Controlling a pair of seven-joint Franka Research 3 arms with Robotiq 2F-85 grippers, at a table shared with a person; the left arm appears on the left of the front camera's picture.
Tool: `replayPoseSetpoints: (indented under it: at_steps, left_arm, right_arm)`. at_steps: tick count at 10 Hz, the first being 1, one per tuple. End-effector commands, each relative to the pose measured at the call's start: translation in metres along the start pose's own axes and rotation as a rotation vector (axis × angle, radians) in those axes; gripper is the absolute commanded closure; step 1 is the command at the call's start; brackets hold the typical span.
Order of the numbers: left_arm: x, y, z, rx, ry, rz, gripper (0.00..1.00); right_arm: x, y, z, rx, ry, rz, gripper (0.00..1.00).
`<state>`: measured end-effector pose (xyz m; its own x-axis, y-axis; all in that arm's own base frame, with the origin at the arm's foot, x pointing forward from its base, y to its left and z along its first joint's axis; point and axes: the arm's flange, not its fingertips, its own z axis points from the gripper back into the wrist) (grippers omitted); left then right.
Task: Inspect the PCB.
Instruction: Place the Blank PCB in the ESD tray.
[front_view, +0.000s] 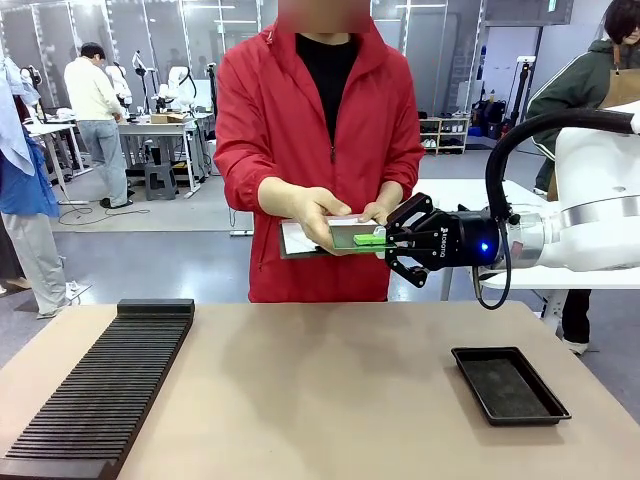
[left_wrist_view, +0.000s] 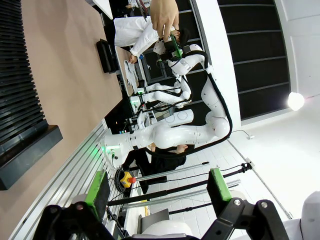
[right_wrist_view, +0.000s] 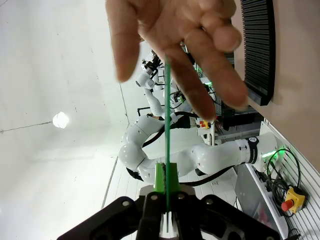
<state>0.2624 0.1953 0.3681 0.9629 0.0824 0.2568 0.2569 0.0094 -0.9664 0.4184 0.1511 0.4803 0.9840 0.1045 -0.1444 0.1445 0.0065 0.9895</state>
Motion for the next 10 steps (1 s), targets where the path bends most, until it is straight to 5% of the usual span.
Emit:
replayPoseSetpoints:
  at_steps: [1, 10]
  left_arm:
    - [-0.0002, -0.0011, 0.0023, 0.006, 0.004, -0.001, 0.0]
    - [-0.0002, -0.0011, 0.0023, 0.006, 0.004, -0.001, 0.0]
  right_arm:
    - [-0.0012, 0.0023, -0.0008, -0.001, 0.001, 0.005, 1.0]
    - [-0.0012, 0.0023, -0.0008, -0.001, 0.001, 0.005, 1.0]
